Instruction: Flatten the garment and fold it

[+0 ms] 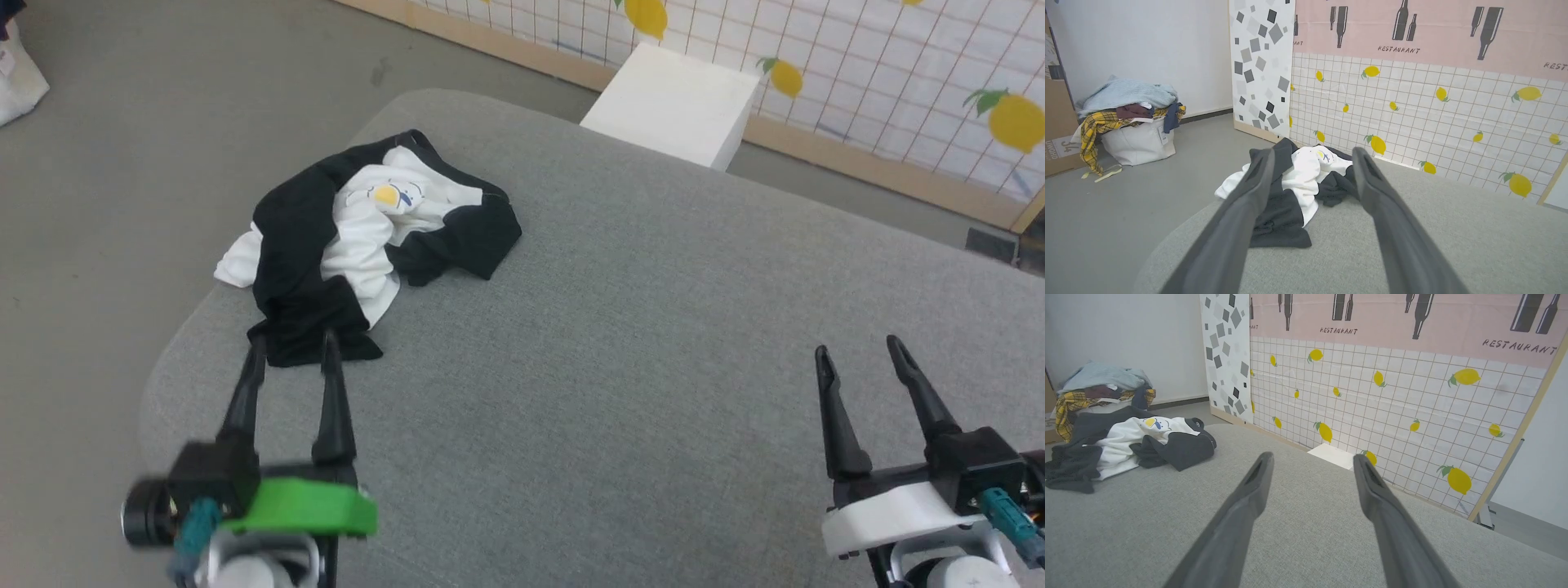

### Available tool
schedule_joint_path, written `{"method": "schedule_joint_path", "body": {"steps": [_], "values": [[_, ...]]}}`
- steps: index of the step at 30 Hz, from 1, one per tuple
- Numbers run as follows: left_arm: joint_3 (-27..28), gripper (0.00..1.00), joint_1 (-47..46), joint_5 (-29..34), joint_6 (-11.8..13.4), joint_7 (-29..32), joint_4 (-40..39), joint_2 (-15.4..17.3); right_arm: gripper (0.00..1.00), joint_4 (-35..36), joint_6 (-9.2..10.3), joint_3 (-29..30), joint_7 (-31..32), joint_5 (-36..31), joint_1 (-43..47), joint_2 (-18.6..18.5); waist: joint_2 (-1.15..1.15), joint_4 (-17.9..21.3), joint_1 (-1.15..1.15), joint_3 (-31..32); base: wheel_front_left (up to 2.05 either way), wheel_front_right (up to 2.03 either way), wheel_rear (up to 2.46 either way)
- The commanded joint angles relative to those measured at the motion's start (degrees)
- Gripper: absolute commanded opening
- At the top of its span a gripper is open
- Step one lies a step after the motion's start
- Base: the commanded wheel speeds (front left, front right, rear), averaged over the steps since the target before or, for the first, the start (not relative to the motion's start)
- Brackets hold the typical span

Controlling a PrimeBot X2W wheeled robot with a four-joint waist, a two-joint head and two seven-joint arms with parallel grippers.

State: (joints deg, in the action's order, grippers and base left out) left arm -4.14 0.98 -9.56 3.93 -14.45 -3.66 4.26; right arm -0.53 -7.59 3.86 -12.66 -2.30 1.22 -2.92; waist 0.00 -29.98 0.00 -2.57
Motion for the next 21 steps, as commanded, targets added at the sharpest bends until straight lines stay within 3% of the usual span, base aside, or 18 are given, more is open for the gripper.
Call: {"method": "schedule_joint_path", "body": {"steps": [1, 10, 21], "values": [[-0.2, 1.00, -3.0, 0.3, -0.8, 0.8, -0.8, 1.0, 1.00, 0.8, 0.10, 0.2, 0.3, -0.7, -0.7, 0.0, 0.00, 0.5, 0.00, -1.8, 0.00, 0.00, 0.00], [0.0, 1.00, -23.0, -0.6, -4.5, 13.0, -1.6, 5.9, 1.00, 8.4, 0.10, 0.8, 4.0, -3.8, -2.8, -0.7, 0.00, 2.0, 0.00, -10.6, 0.00, 0.00, 0.00], [3.8, 1.00, -44.1, -4.8, -7.7, 25.1, 14.0, 12.8, 1.00, 17.4, 0.10, 1.1, 9.0, -2.5, -6.0, -5.9, 0.00, 5.7, 0.00, -22.2, 0.00, 0.00, 0.00]]}}
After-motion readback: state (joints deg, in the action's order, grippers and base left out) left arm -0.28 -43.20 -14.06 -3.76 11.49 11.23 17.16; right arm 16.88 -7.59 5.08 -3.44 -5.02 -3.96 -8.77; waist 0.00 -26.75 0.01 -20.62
